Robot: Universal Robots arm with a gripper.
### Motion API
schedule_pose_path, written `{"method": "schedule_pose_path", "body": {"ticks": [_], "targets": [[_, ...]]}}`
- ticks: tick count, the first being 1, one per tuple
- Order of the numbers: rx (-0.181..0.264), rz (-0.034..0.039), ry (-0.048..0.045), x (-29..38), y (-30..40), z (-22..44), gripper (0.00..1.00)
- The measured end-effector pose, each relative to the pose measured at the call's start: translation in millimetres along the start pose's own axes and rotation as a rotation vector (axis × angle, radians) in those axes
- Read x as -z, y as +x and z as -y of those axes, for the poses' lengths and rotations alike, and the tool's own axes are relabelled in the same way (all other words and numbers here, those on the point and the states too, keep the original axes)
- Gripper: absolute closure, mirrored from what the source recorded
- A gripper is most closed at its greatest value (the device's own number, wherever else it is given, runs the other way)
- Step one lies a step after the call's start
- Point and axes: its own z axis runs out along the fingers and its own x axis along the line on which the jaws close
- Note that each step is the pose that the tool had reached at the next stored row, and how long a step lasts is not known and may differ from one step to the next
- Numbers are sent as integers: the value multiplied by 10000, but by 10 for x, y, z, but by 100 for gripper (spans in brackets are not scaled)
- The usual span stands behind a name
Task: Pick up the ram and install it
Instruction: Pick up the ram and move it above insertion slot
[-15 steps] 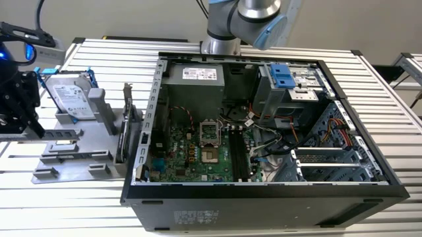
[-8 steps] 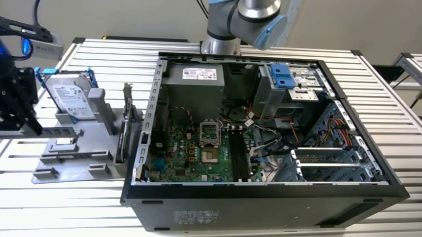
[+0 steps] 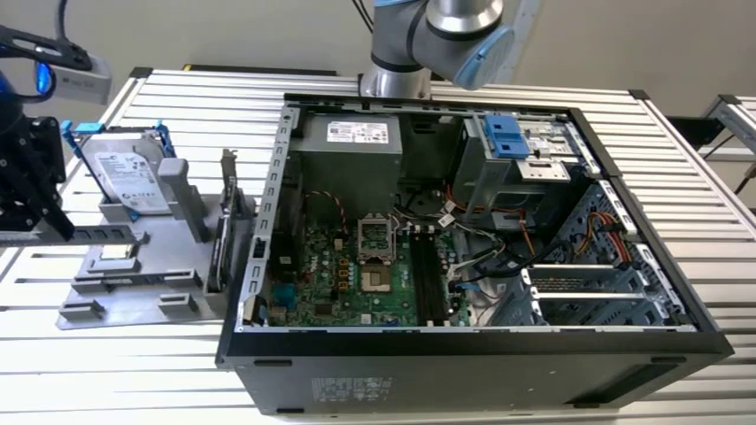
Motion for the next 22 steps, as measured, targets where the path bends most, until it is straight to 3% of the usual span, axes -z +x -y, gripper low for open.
{"method": "schedule_pose_path", "body": {"ticks": [22], "targets": [[0, -1, -1, 53, 2, 1, 100]]}}
